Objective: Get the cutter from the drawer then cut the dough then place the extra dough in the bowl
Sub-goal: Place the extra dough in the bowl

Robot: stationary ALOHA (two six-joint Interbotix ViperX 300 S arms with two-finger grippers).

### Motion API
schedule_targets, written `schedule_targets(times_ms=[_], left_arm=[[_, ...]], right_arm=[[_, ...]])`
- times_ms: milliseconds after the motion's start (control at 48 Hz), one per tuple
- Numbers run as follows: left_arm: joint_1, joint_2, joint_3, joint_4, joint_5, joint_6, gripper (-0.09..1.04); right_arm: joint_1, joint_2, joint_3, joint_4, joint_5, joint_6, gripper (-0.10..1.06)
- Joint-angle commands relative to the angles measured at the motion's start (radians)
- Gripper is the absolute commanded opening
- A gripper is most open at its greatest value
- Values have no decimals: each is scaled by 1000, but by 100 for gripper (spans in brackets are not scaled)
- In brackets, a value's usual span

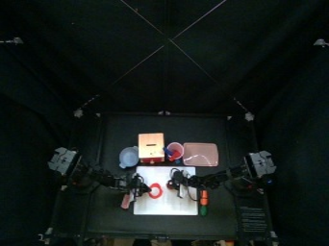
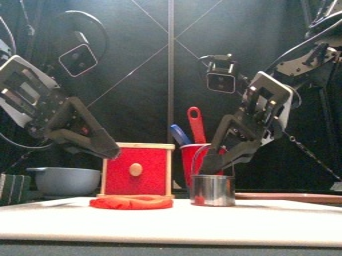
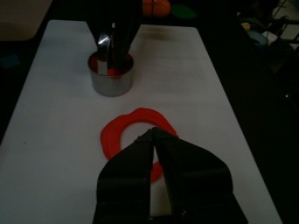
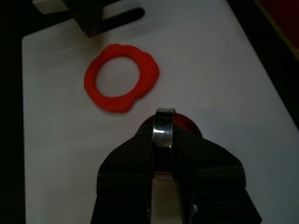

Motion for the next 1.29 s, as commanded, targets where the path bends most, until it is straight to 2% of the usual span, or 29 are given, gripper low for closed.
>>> schedule_targets(times_ms=[21, 229, 333, 562, 729, 812, 917, 979, 1083, 1292], left_arm=[[32, 5, -34, 0, 21, 2, 56], [89, 14, -80, 3, 141, 3, 77], [106, 18, -94, 14, 183, 3, 81], [138, 77, -149, 28, 287, 5, 80], [152, 107, -178, 41, 327, 5, 79], [152, 114, -178, 44, 333, 5, 73], [152, 114, -178, 49, 337, 5, 59], [153, 107, -173, 51, 337, 3, 56], [161, 32, -135, 51, 351, 5, 56], [187, -324, 32, 84, 399, 11, 56]], right_arm=[[-6, -41, -8, -28, 15, -2, 59], [-8, -64, -28, -72, 29, -2, 71], [-8, -87, -37, -95, 29, -2, 73], [-8, -189, -18, -150, 29, -2, 73], [-8, -227, 11, -155, 26, -2, 73], [-11, -235, 21, -155, 25, -2, 73], [-15, -235, 28, -153, 23, -2, 73], [-20, -235, 31, -153, 23, -2, 73], [-31, -235, 38, -152, 23, -2, 73], [-52, -236, 48, -149, 23, 0, 73]])
